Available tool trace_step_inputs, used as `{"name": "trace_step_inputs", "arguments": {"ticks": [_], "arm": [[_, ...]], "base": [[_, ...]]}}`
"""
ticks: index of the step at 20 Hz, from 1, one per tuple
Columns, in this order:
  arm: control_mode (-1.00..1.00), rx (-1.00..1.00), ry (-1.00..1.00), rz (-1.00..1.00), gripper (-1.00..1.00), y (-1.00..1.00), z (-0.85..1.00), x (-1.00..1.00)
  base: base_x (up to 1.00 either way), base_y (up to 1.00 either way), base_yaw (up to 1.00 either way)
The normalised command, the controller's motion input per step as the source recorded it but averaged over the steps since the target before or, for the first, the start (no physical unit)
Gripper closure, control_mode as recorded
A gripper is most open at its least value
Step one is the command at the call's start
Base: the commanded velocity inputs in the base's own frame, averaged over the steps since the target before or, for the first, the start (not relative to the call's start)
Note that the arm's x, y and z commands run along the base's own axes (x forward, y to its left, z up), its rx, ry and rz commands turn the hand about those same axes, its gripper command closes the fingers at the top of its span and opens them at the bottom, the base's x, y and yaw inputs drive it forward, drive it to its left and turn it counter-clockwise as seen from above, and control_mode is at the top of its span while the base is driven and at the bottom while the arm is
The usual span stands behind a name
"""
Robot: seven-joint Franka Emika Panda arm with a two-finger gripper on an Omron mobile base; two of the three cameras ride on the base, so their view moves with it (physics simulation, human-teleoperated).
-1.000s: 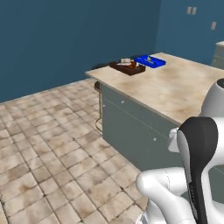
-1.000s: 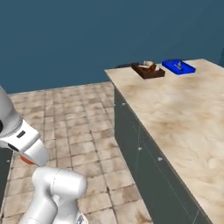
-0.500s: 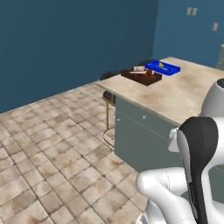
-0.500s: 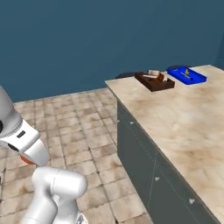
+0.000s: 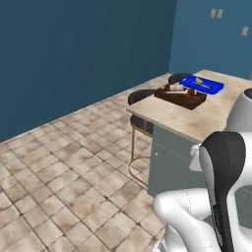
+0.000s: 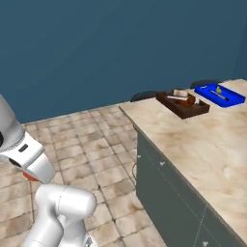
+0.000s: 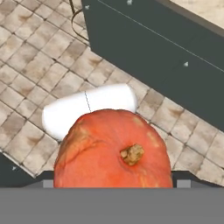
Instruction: Gather the lemon wedge and squash from the fridge and place them on a tray on the dining counter. Then gather the chicken drumstick and steak from the fridge and place them on the other tray.
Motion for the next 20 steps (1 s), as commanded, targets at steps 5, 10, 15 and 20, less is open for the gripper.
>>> {"name": "trace_step_inputs", "arguments": {"ticks": [5,10,15,20], "arm": [[1.0,0.0,0.0,0.0,1.0,0.0,0.0,0.0],[1.0,0.0,0.0,0.0,1.0,0.0,0.0,0.0],[1.0,0.0,0.0,0.0,1.0,0.0,0.0,0.0],[1.0,0.0,0.0,0.0,1.0,0.0,0.0,0.0]], "base": [[1.0,0.82,-0.19],[1.0,0.8,-0.21],[1.0,0.84,-0.25],[1.0,0.74,-0.27]]}}
